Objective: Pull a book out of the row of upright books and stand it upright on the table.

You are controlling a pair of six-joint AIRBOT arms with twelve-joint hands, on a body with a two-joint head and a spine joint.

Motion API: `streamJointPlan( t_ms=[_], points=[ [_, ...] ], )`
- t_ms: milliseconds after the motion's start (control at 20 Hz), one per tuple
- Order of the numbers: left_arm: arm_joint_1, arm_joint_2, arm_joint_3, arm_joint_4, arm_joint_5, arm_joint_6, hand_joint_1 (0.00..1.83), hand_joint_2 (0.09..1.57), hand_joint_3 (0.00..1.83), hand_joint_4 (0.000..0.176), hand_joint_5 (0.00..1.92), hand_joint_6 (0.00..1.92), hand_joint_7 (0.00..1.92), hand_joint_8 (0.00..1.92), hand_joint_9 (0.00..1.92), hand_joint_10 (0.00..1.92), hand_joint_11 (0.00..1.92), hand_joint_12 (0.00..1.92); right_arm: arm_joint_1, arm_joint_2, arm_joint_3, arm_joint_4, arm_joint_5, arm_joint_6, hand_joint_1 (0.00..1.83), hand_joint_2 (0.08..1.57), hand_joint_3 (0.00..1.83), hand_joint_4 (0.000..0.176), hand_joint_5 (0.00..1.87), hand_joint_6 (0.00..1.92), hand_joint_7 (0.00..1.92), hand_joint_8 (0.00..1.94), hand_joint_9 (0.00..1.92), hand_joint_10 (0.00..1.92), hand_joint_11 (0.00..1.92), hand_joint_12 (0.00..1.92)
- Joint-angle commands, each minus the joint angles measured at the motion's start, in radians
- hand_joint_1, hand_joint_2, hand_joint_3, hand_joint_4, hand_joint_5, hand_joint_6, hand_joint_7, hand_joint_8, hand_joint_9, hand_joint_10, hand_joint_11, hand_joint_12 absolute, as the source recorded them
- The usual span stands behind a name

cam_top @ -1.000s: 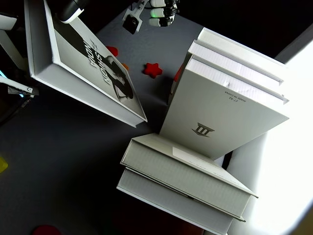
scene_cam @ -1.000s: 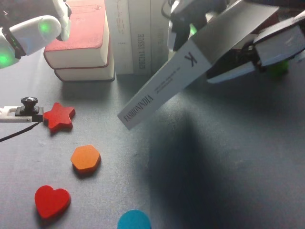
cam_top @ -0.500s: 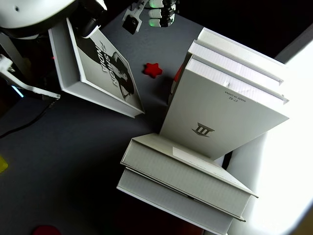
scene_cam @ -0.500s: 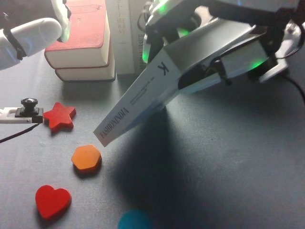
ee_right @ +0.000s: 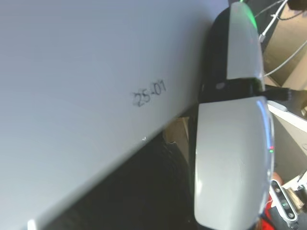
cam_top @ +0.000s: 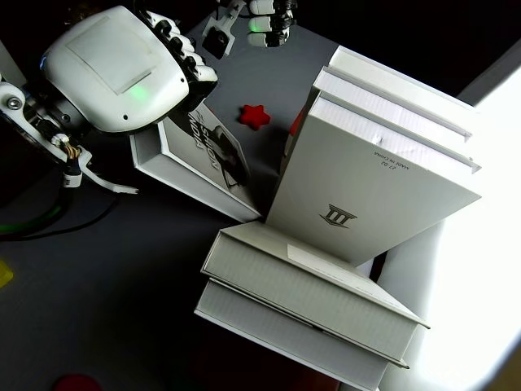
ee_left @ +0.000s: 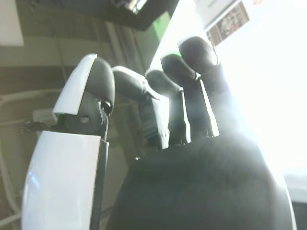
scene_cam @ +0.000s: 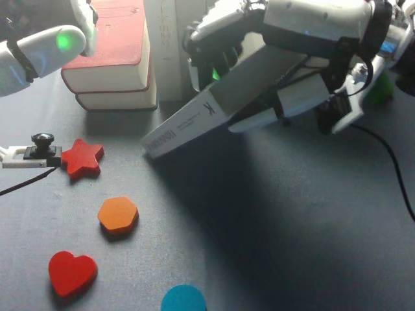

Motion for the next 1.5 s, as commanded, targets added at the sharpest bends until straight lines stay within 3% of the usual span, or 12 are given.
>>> streamJointPlan(
  t_ms=[0, 100, 150, 250, 300, 350, 500, 800, 1000, 1200, 1300, 1450],
  points=[
    [-0.008, -0.007, 0.004, -0.039, -0.111, -0.01, 1.01, 1.27, 0.03, 0.0, 0.67, 1.5, 0.35, 1.92, 0.4, 1.92, 0.55, 1.92, -0.008, -0.006, 0.005, 0.055, -0.001, -0.002, 1.12, 1.31, 0.01, 0.0, 0.58, 1.47, 0.69, 1.59, 0.52, 1.66, 0.48, 1.92],
    [-0.006, 0.001, 0.0, -0.04, -0.112, -0.01, 1.0, 1.27, 0.03, 0.0, 0.67, 1.51, 0.37, 1.92, 0.42, 1.92, 0.57, 1.92, -0.011, -0.004, 0.002, 0.056, -0.001, -0.002, 0.98, 1.18, 0.0, 0.062, 0.13, 0.62, 0.29, 0.51, 0.17, 0.8, 0.05, 1.52],
    [-0.005, 0.004, -0.003, -0.04, -0.113, -0.01, 1.01, 1.27, 0.02, 0.0, 0.67, 1.51, 0.4, 1.92, 0.47, 1.92, 0.62, 1.92, -0.011, -0.004, -0.001, 0.05, -0.001, -0.002, 0.93, 1.0, 0.0, 0.121, 0.02, 0.12, 0.06, 0.1, 0.03, 0.16, 0.01, 0.37],
    [-0.003, 0.002, -0.003, -0.04, -0.114, -0.01, 1.02, 1.26, 0.02, 0.0, 0.68, 1.49, 0.41, 1.92, 0.48, 1.92, 0.61, 1.92, -0.011, -0.001, -0.021, 0.03, -0.001, -0.012, 0.75, 0.87, 0.0, 0.174, 0.0, 0.0, 0.0, 0.0, 0.0, 0.01, 0.0, 0.01],
    [-0.001, 0.0, -0.003, -0.042, -0.113, -0.01, 1.02, 1.26, 0.02, 0.0, 0.68, 1.49, 0.41, 1.92, 0.47, 1.92, 0.6, 1.92, -0.011, 0.005, -0.033, 0.027, -0.001, -0.022, 0.68, 0.84, 0.0, 0.121, 0.0, 0.0, 0.0, 0.0, 0.0, 0.0, 0.0, 0.0],
    [0.001, 0.0, -0.003, -0.043, -0.112, -0.01, 1.02, 1.26, 0.02, 0.0, 0.68, 1.49, 0.39, 1.92, 0.46, 1.92, 0.6, 1.92, -0.011, 0.011, -0.043, 0.027, -0.002, -0.034, 0.66, 0.82, 0.0, 0.163, 0.0, 0.0, 0.0, 0.0, 0.0, 0.0, 0.0, 0.0],
    [0.004, 0.0, -0.005, -0.046, -0.114, -0.01, 1.05, 1.26, 0.02, 0.0, 0.69, 1.48, 0.41, 1.92, 0.46, 1.92, 0.57, 1.92, -0.011, 0.025, -0.061, 0.027, -0.002, -0.04, 0.57, 0.81, 0.0, 0.174, 0.0, 0.0, 0.0, 0.0, 0.0, 0.0, 0.0, 0.0],
    [0.011, 0.0, -0.012, -0.054, -0.121, -0.01, 1.02, 1.25, 0.02, 0.0, 0.71, 1.46, 0.44, 1.92, 0.5, 1.92, 0.61, 1.92, -0.011, 0.064, -0.109, 0.035, 0.024, -0.04, 0.27, 1.0, 0.01, 0.147, 0.0, 0.0, 0.0, 0.0, 0.0, 0.0, 0.0, 0.0],
    [0.028, 0.005, -0.021, -0.076, -0.137, -0.01, 0.99, 1.23, 0.0, 0.018, 0.74, 1.4, 0.33, 1.92, 0.44, 1.92, 0.59, 1.92, -0.011, 0.139, -0.157, 0.053, 0.034, -0.04, 0.08, 1.21, 0.02, 0.176, 0.0, 0.0, 0.0, 0.0, 0.0, 0.0, 0.0, 0.0],
    [0.054, 0.019, -0.038, -0.126, -0.176, -0.01, 1.1, 1.02, 0.0, 0.008, 0.29, 1.42, 0.15, 1.82, 0.28, 1.92, 0.39, 1.92, -0.038, 0.256, -0.218, 0.128, 0.051, -0.075, 0.11, 1.19, 0.01, 0.143, 0.0, 0.0, 0.0, 0.0, 0.01, 0.0, 0.08, 0.04],
    [0.062, 0.025, -0.045, -0.145, -0.195, -0.01, 1.03, 1.01, 0.0, 0.068, 0.22, 1.0, 0.11, 1.4, 0.23, 1.69, 0.21, 1.92, -0.062, 0.315, -0.248, 0.22, 0.068, -0.16, 0.12, 1.19, 0.0, 0.115, 0.0, 0.0, 0.0, 0.0, 0.05, 0.02, 0.0, 0.8],
    [0.077, 0.038, -0.054, -0.185, -0.243, -0.01, 0.89, 1.02, 0.0, 0.172, 0.19, 0.22, 0.27, 0.28, 0.29, 0.93, 0.12, 1.65, -0.149, 0.407, -0.282, 0.403, 0.139, -0.267, 0.22, 1.17, 0.0, 0.175, 0.0, 0.0, 0.0, 0.0, 0.08, 0.01, 0.0, 0.6]
  ],
)
